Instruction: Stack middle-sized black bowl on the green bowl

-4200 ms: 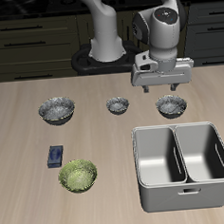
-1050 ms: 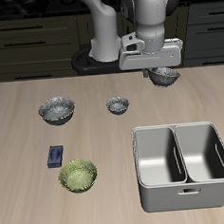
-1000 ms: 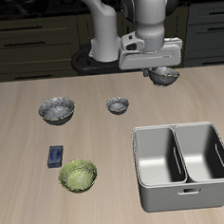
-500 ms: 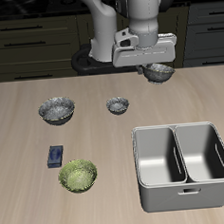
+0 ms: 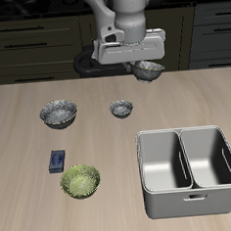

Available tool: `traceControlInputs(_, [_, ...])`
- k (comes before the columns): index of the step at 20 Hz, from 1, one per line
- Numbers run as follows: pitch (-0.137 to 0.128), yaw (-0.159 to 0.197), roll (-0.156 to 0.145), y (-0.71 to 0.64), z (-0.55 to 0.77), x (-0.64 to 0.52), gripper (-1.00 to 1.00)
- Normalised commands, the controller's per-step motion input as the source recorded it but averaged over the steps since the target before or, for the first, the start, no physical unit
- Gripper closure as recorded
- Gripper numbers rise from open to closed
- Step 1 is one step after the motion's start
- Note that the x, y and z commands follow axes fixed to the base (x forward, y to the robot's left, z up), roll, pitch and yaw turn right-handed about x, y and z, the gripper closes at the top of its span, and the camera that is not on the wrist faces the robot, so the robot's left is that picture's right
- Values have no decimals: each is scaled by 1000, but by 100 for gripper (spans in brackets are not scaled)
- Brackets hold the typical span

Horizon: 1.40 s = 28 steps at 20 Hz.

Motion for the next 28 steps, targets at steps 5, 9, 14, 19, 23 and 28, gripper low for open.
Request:
traceControlInputs(5, [3,-17,-29,-565,224,121,100])
traceControlInputs(9, [3,1,3,-448,168,107,100])
traceControlInputs(14, [7,15,14,-274,89,109,100])
traceControlInputs(19, [17,-1,44,-273,43,160,100])
traceControlInputs(23, [21,-15,-20,-272,-3,153,100])
traceControlInputs(28, [1,6,-22,-284,-17,83,100])
